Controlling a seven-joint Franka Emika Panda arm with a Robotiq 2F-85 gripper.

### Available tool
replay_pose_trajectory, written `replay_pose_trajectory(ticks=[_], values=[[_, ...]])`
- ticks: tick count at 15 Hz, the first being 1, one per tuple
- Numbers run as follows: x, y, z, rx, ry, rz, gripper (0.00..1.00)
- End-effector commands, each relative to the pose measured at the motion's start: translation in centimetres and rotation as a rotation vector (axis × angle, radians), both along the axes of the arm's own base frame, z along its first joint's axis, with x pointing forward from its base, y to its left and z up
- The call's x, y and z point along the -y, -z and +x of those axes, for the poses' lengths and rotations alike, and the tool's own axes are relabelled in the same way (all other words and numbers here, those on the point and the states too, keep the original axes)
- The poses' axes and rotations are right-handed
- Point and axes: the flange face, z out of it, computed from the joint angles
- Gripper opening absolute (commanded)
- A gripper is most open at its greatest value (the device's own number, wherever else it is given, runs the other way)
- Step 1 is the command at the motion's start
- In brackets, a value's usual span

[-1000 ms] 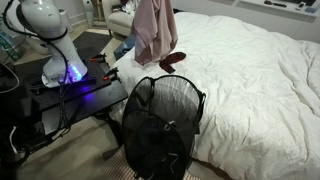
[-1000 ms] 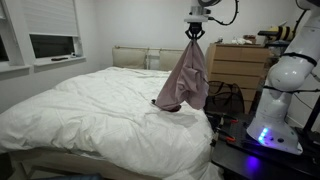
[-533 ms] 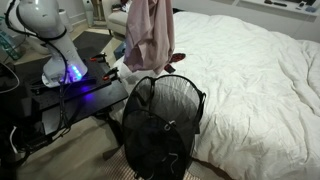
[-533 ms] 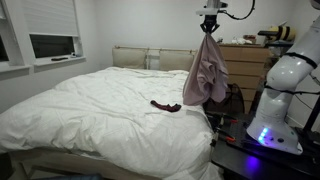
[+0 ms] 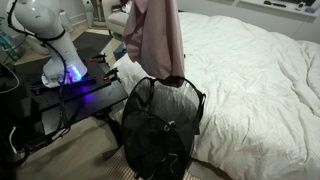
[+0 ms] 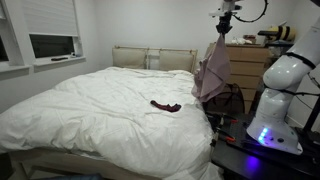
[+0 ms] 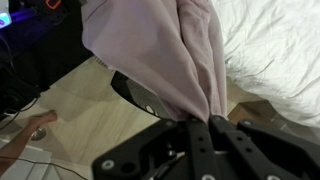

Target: Place the pink clothing inside the black bag

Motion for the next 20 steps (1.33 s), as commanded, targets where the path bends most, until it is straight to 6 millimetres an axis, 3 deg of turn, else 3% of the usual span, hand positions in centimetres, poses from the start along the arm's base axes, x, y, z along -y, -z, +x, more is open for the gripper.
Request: replay_pose_trajectory(ticks=[1, 5, 11, 16, 20], values=[[3.6, -0.6, -3.2, 0.058, 0.191, -0.008, 0.01], [8.3, 0.3, -7.1, 0.089, 0.407, 0.014, 0.01], [14.2, 3.1, -10.2, 0.129, 0.688, -0.013, 0.01], [18.8, 5.3, -9.7, 0.187, 0.770, -0.102, 0.01], [21.9, 8.5, -7.3, 0.188, 0.707, -0.139, 0.01]])
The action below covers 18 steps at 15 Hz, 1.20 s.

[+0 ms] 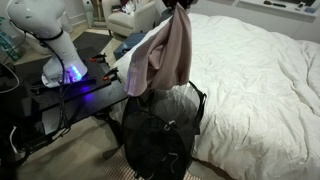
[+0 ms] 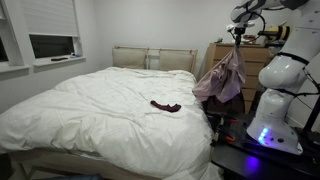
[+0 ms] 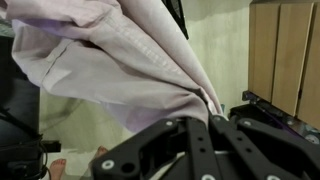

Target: Place the pink clothing inside the black bag

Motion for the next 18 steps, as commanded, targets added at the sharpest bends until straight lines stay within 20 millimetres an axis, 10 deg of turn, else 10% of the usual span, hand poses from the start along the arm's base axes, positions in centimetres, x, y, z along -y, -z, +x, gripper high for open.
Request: replay_pose_trajectory(ticks=[1, 14, 15, 18], values=[[2.8, 2.0, 2.6, -0.010, -0.057, -0.062, 0.01], [0.8, 12.3, 14.8, -0.050, -0.570, 0.061, 0.02], [0.5, 12.5, 15.1, -0.055, -0.600, 0.072, 0.27], [-0.7, 12.5, 15.6, -0.060, -0.688, 0.100, 0.44]])
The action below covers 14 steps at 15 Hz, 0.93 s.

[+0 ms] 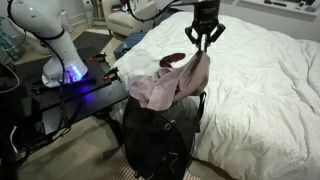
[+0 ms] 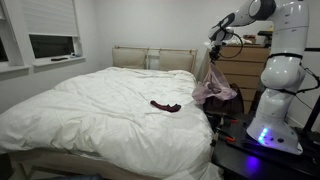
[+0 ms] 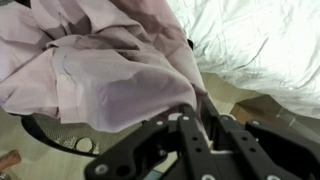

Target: Place the pink clothing inside the black bag

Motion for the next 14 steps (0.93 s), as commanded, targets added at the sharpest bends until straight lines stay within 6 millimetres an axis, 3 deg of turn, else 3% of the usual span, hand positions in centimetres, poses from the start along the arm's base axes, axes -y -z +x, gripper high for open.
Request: replay_pose_trajectory(ticks=[1, 4, 8, 12, 14], values=[[-1.4, -1.0, 0.8, -0.010, -0.108, 0.040, 0.51], [-3.7, -1.5, 2.1, -0.041, -0.206, 0.060, 0.74], [-9.0, -2.2, 4.9, -0.103, -0.373, 0.075, 1.00], [-15.3, -2.7, 8.1, -0.184, -0.579, 0.109, 1.00], [-17.6, -1.2, 9.3, -0.218, -0.643, 0.122, 1.00]])
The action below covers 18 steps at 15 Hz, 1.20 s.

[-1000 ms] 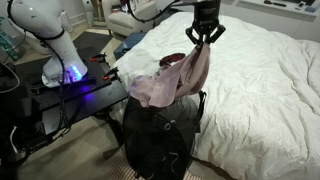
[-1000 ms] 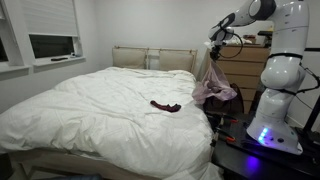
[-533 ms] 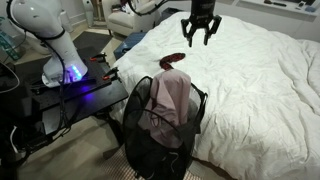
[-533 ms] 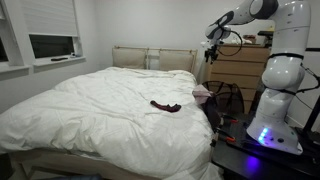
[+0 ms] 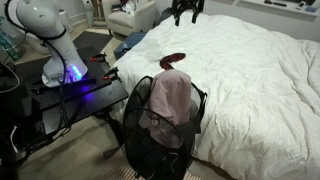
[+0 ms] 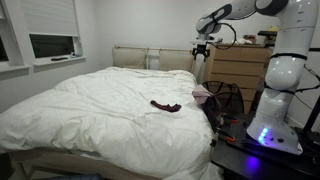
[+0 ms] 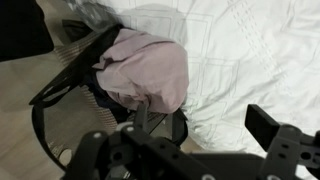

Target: Place the pink clothing inside the black bag

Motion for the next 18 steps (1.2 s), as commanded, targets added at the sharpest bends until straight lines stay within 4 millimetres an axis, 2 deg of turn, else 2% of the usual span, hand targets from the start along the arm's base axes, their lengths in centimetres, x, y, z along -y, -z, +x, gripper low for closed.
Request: replay_pose_trajectory(ticks=[1, 5, 9, 12, 18], values=[[-3.5, 1.7, 1.0, -0.051, -0.102, 0.024, 1.00], [-5.2, 6.3, 2.4, -0.090, -0.071, 0.059, 1.00], [-6.7, 11.5, 2.2, -0.169, -0.129, 0.101, 1.00], [-7.8, 14.5, 1.9, -0.218, -0.140, 0.101, 1.00], [-8.4, 17.9, 0.6, -0.109, 0.128, 0.038, 1.00]])
